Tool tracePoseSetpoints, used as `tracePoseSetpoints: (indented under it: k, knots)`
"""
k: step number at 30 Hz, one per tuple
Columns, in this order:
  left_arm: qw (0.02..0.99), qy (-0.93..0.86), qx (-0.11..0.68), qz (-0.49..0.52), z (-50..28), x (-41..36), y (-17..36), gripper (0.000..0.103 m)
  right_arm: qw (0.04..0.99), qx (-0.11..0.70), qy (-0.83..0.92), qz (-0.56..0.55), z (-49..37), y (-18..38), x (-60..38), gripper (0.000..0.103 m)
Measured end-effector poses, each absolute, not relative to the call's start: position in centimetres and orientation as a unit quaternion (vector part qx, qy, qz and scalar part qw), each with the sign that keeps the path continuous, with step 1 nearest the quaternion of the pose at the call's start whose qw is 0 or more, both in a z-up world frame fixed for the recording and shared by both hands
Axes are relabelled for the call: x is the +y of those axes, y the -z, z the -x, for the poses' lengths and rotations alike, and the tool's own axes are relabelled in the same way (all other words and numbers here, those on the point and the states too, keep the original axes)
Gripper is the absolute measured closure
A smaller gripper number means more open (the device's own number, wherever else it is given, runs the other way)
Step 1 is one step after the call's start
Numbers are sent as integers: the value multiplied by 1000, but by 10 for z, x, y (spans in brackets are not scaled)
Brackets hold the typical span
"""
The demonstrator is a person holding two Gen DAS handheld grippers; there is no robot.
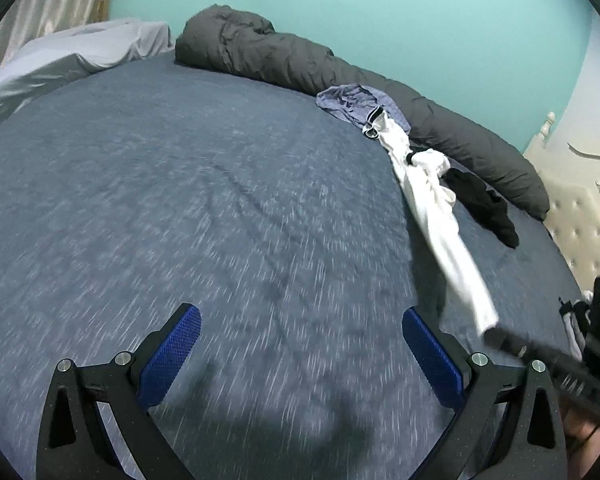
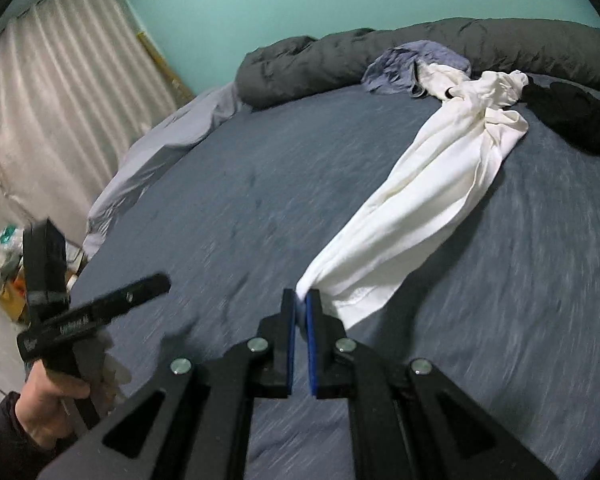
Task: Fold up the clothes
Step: 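Pull the white garment with the right gripper, dragging it out flat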
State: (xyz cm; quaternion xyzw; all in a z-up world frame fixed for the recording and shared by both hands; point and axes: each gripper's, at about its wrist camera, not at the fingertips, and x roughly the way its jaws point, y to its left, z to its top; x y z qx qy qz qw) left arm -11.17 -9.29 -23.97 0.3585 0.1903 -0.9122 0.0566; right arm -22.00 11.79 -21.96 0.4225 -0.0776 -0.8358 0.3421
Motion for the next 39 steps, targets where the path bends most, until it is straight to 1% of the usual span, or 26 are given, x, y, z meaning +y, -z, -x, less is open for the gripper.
tracePoseSetpoints:
  k: [5, 9, 11, 14, 16, 18, 19, 20, 22, 23, 26, 30, 31, 32, 33, 34, 35, 36, 39]
  knots:
    - [55, 914, 189, -354, 77, -91, 238, 0, 339, -53, 826, -448, 156, 229, 109, 99]
    - [54, 915, 183, -356, 71, -95, 246, 0, 329, -17, 822, -464, 116, 239, 107, 101]
    - [53, 915, 181, -358, 71, -96, 250, 0, 316, -17, 822, -474, 115, 241, 114, 103]
    - [51, 914, 179, -361, 76, -100, 255, 0, 302, -4, 829, -470, 122, 235, 120, 103]
    - [51, 912, 179, -365, 80, -102, 258, 0, 278, 1, 839, -467, 131, 229, 125, 102]
    - [50, 912, 179, -367, 82, -103, 260, 0, 242, -12, 851, -466, 147, 225, 136, 100]
    - [49, 912, 178, -367, 82, -103, 261, 0, 224, -24, 856, -466, 155, 224, 143, 92]
    - [48, 912, 177, -366, 83, -102, 261, 0, 209, -39, 859, -467, 163, 225, 149, 74]
    - [48, 913, 173, -366, 85, -101, 262, 0, 183, -71, 861, -469, 184, 228, 159, 53]
    - [47, 913, 171, -367, 87, -100, 263, 0, 173, -83, 860, -472, 196, 231, 161, 50]
    - [43, 912, 170, -371, 90, -99, 266, 0, 156, -114, 846, -497, 229, 250, 158, 46]
    - [44, 911, 164, -375, 93, -99, 270, 0, 145, -125, 833, -519, 253, 276, 145, 46]
    - [45, 911, 165, -376, 93, -99, 271, 0, 148, -120, 831, -522, 256, 281, 141, 46]
    - [46, 910, 165, -377, 93, -100, 272, 0, 152, -112, 828, -528, 256, 286, 136, 56]
    - [46, 910, 166, -378, 93, -100, 273, 0, 156, -101, 825, -534, 256, 290, 131, 69]
    - [46, 909, 168, -379, 92, -101, 273, 0, 161, -93, 822, -538, 254, 294, 128, 90]
    - [47, 909, 168, -378, 91, -101, 273, 0, 164, -90, 823, -536, 251, 294, 128, 98]
    - [48, 909, 168, -378, 90, -102, 273, 0, 167, -88, 826, -531, 246, 292, 128, 101]
    - [48, 911, 164, -375, 89, -100, 270, 0, 177, -85, 839, -507, 230, 278, 137, 101]
